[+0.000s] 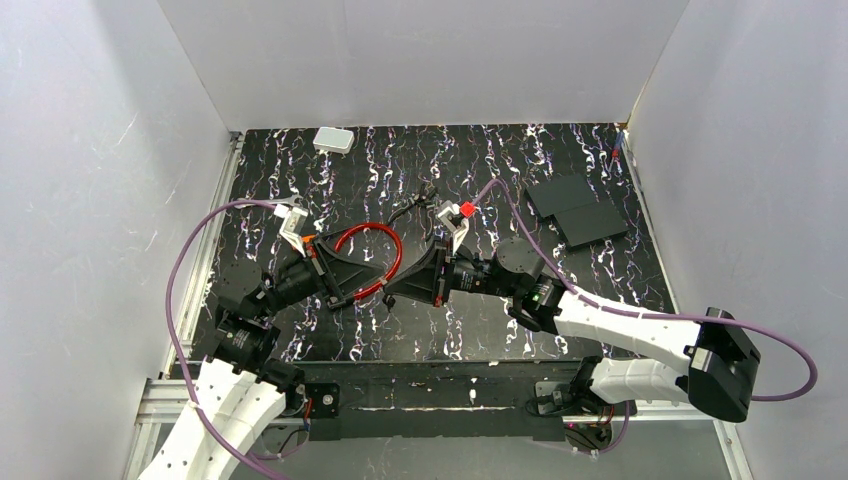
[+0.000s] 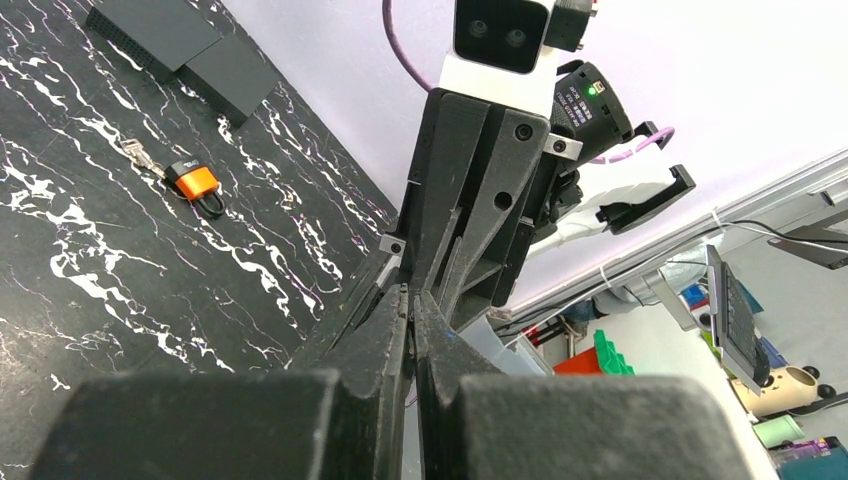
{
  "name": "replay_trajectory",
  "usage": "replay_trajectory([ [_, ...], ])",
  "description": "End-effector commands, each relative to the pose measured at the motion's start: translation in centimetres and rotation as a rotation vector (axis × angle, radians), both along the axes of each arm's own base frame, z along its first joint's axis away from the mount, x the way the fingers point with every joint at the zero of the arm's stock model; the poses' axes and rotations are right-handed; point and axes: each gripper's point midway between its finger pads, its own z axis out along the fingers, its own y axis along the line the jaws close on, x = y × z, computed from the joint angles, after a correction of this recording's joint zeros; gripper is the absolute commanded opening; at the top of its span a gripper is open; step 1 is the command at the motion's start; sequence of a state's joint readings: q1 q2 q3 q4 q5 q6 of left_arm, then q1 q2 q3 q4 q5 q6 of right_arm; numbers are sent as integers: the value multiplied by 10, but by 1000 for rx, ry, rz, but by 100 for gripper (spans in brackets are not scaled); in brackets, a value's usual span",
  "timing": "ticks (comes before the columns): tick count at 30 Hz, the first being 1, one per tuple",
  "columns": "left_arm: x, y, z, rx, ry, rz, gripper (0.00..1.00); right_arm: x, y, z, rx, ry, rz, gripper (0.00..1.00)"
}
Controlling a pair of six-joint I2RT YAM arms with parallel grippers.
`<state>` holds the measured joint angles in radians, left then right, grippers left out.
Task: Unlock with the key
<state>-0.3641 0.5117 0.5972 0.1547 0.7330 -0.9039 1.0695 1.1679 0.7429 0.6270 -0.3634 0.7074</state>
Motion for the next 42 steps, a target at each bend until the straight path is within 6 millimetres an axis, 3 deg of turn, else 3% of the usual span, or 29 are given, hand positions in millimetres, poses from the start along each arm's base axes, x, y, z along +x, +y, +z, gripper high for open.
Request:
replay_trajectory([
  [1,4,1,5,6,-32,19,0,-6,-2,29,80,-50,15,1],
  [2,5,1,5,7,-32,23,3,-5,-3,28,77,-52,9,1],
  [6,11,1,-6,42,13,34,64,17,-10,15,-2,-43,-134,1],
  [8,16,1,-13,102,31,43,81,43,-26,-7,-138,-11,-308,1],
  [10,20,2,-24,132,78,57,89,75,-54,-24,-245,26,-539,1],
  [14,33,1,-41,190,174,87,91,116,-124,-42,-418,57,-941,1],
  [19,44,-16,-67,312,263,89,91,127,-180,-34,-482,26,-1168,1],
  [25,67,-45,-96,541,308,166,87,129,-242,-10,-483,36,-1426,1],
  [30,86,-87,-110,733,266,216,85,125,-271,18,-466,38,-1520,1],
  [35,105,-136,-147,897,236,201,82,121,-295,43,-436,18,-1598,1],
  [42,129,-196,-185,1035,207,232,80,115,-307,56,-419,-11,-1588,1],
])
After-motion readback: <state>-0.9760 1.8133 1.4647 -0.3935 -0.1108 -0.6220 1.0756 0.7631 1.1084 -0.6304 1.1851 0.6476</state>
